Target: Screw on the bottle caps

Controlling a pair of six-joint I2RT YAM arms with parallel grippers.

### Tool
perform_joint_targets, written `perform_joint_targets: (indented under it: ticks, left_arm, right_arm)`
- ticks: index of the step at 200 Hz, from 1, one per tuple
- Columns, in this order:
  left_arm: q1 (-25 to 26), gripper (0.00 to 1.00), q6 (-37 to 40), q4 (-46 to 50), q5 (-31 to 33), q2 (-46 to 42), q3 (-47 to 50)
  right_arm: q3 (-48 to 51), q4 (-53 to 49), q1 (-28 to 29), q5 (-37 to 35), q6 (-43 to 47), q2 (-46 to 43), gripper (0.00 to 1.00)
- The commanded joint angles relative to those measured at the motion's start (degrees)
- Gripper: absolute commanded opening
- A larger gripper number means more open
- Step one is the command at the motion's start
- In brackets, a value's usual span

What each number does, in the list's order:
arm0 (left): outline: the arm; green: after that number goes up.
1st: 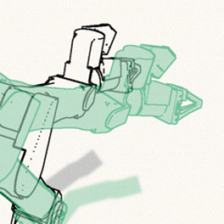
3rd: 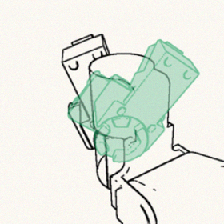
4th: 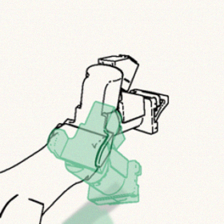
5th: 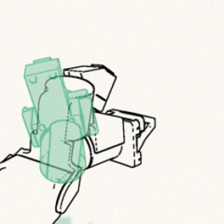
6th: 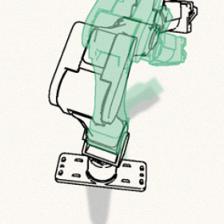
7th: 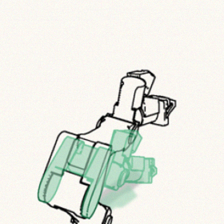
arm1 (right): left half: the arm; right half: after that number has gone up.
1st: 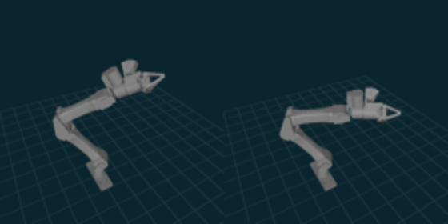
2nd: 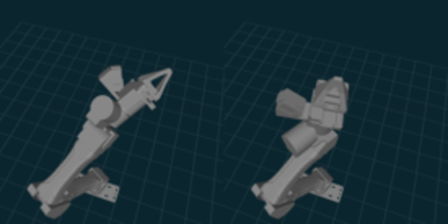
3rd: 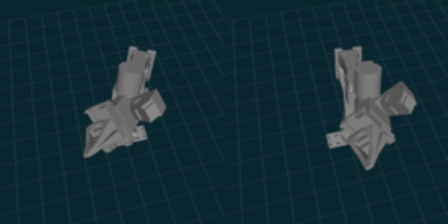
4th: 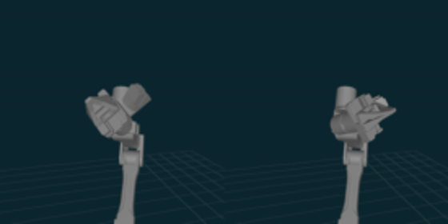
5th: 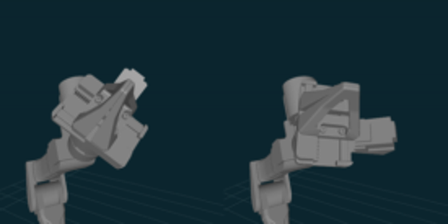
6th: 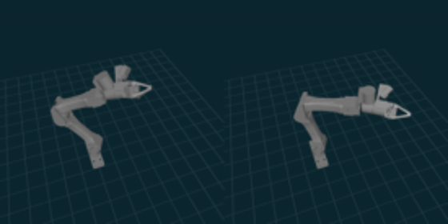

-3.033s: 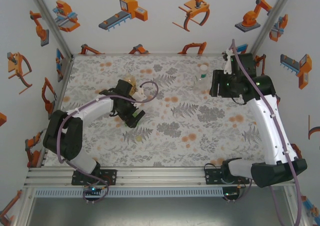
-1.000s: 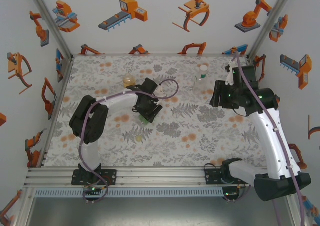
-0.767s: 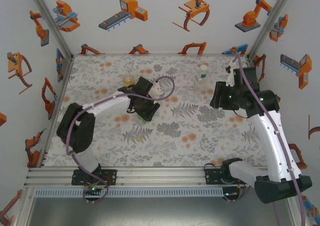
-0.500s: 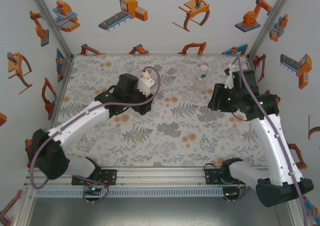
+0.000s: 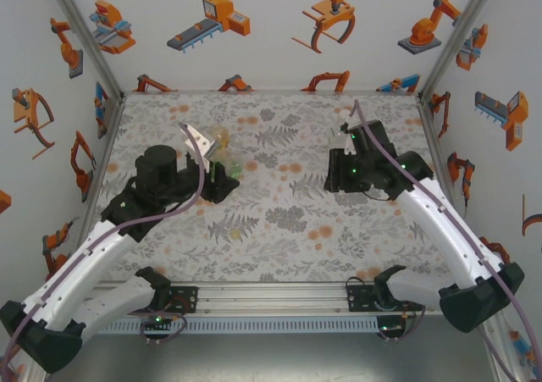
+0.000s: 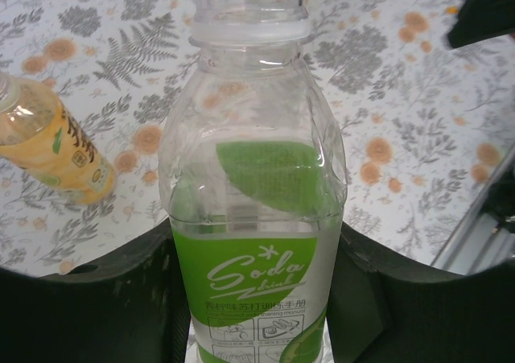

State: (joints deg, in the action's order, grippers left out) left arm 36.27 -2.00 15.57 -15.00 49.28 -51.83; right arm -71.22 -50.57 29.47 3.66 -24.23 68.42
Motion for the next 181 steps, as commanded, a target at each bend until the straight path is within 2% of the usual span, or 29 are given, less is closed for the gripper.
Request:
perform_joint_targets:
  ticks: [1, 53, 133, 160, 181]
  left_arm:
    - [-0.4, 0.03, -2.2, -2.0, -4.6, -3.6, 1.7]
    - [-0.2, 0.03, -5.4, -1.9, -4.4, -9.2, 4.4]
    - [-0.2, 0.03, -6.4, -0.3, -1.8, -12.6, 6.0]
    - [-0.2, 0.03, -6.4, -0.4, -1.2, -12.9, 6.4]
    - [-0.3, 0.03, -6.1, -0.2, -1.2, -12.6, 6.7]
  right_arm:
    - [1.3, 5.7, 1.6, -2.2, -1.9, 3.2, 0.48]
    - [1.5, 12.7, 3.9, -4.0, -2.4, 12.2, 0.47]
    - [0.0, 19.5, 5.6, -3.8, -4.2, 24.1, 0.48]
    - [0.0, 21.1, 5.9, -2.9, -3.7, 26.6, 0.49]
    - [0.7, 21.6, 5.9, -5.6, -5.6, 27.3, 0.49]
